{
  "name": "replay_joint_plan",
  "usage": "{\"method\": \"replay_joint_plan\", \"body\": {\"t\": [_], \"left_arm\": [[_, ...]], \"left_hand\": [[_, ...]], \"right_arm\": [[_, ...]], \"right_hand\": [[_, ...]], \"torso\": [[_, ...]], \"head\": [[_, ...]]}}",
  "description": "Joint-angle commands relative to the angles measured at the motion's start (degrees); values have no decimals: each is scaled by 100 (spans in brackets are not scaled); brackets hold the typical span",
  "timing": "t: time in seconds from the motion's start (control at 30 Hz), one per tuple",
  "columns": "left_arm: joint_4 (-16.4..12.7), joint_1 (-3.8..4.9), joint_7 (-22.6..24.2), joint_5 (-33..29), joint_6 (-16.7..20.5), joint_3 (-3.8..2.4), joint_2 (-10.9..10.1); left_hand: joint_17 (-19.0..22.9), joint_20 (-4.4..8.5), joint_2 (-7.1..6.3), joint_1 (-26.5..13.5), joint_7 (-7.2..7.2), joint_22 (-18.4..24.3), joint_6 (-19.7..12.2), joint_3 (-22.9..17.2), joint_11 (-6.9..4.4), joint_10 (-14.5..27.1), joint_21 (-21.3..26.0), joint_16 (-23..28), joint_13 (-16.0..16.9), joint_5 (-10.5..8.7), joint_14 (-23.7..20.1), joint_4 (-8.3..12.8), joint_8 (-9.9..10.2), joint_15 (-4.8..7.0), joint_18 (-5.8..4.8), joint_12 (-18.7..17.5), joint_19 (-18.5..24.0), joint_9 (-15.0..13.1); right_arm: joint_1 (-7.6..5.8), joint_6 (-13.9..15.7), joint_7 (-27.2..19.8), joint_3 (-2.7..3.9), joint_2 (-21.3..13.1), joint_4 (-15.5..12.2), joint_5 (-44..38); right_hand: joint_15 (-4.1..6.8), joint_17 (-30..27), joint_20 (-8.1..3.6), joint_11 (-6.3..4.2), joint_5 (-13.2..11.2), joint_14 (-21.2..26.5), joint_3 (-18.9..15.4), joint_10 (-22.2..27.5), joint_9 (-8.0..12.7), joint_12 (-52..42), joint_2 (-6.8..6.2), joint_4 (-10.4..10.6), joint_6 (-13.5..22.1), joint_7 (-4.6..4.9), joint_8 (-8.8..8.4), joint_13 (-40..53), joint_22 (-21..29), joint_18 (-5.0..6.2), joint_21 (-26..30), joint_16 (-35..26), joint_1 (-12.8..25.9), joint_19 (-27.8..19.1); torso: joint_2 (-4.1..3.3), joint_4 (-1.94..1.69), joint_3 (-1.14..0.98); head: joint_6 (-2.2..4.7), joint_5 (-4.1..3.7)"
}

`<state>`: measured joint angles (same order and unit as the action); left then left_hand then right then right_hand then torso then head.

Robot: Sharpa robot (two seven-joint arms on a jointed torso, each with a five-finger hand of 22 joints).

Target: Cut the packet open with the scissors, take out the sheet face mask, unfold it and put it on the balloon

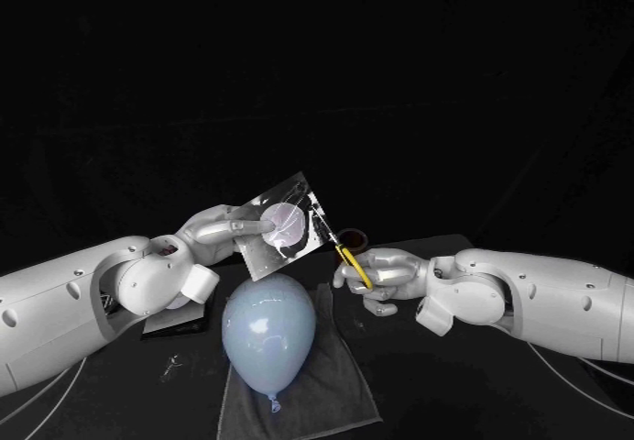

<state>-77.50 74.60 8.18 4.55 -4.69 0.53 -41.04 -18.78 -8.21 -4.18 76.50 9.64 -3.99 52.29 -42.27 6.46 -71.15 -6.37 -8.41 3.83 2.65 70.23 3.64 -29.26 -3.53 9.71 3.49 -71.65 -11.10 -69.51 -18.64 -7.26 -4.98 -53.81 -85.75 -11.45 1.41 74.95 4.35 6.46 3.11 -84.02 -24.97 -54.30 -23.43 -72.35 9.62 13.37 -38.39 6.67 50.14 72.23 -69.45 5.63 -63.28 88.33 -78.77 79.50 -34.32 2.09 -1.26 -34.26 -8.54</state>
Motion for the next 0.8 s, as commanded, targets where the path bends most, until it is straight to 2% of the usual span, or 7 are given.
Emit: {"method": "replay_joint_plan", "body": {"t": [0.03,0.17,0.33,0.47,0.53,0.7,0.8], "left_arm": [[-2,-4,-12,73,-150,6,4],[-6,-4,-15,95,-171,6,7],[-10,-3,-25,132,-208,8,6],[-7,-3,-28,155,-224,11,4],[-6,-3,-29,170,-229,12,3],[-3,-3,-33,186,-238,13,-1],[-3,-3,-35,190,-240,14,-4]], "left_hand": [[-6,-8,57,19,47,-4,-3,-14,0,-34,-38,14,3,31,7,29,-19,15,79,20,-47,-1150],[-6,-8,57,19,47,-4,-3,-14,0,-34,-38,14,3,31,7,29,-19,15,79,20,-47,-1150],[-19,-7,62,16,46,-3,-5,-11,-1,-36,-39,19,4,31,10,34,-10,17,79,20,-48,-1182],[-19,-7,62,16,46,-3,-5,-11,-1,-36,-39,19,4,31,10,34,-10,17,79,20,-48,-1182],[-19,-7,62,16,46,-3,-5,-11,-1,-36,-39,19,4,31,10,34,-10,17,79,20,-48,-1182],[-19,-7,62,16,46,-3,-5,-11,-1,-36,-39,19,4,31,10,34,-10,17,79,20,-48,-1182],[-19,-7,62,16,46,-3,-5,-11,-1,-36,-39,19,4,31,10,34,-10,17,79,20,-48,-1182]], "right_arm": [[-17,0,-43,20,-6,14,39],[-17,-10,-8,20,0,12,15],[-18,-66,28,20,-3,12,-20],[-20,-127,74,20,-9,11,-30],[-24,-162,100,20,-15,10,-33],[-31,-224,147,20,-26,0,-54],[-35,-218,151,20,-33,-7,-60]], "right_hand": [[51,1230,-25,-442,-31,-519,-151,-2389,-199,-871,92,-37,-115,-47,225,704,-74,12,-103,47,-3,72],[182,1375,-134,-584,-34,-563,-162,-2611,-844,-991,152,-63,-84,-208,833,853,-241,-34,-328,109,88,184],[238,1443,-194,-659,-31,-582,-154,-2724,-1186,-1058,217,-64,-55,-284,1104,939,-334,-60,-448,139,123,240],[248,1451,-205,-668,-32,-584,-162,-2694,-1246,-1029,210,-56,-13,-291,1122,908,-337,-60,-450,143,145,241],[238,1436,-209,-645,-31,-580,-164,-2614,-1274,-957,129,-44,179,-256,989,839,-301,-53,-398,136,188,218],[-5,1165,-43,-355,-31,-494,-158,-2032,-1125,-474,-59,-43,892,79,22,367,6,11,34,0,248,0],[-95,1075,45,-254,-31,-458,-158,-1683,-1119,-179,-106,-43,1060,192,-283,76,116,41,188,-47,269,-85]], "torso": [[-4,-2,-2],[-4,-2,-1],[-1,-2,-1],[-2,-1,-1],[-2,-1,-1],[-5,2,-4],[-4,3,-5]], "head": [[-12,5],[-27,12],[-32,22],[-31,23],[-22,25],[-24,33],[-23,29]]}}
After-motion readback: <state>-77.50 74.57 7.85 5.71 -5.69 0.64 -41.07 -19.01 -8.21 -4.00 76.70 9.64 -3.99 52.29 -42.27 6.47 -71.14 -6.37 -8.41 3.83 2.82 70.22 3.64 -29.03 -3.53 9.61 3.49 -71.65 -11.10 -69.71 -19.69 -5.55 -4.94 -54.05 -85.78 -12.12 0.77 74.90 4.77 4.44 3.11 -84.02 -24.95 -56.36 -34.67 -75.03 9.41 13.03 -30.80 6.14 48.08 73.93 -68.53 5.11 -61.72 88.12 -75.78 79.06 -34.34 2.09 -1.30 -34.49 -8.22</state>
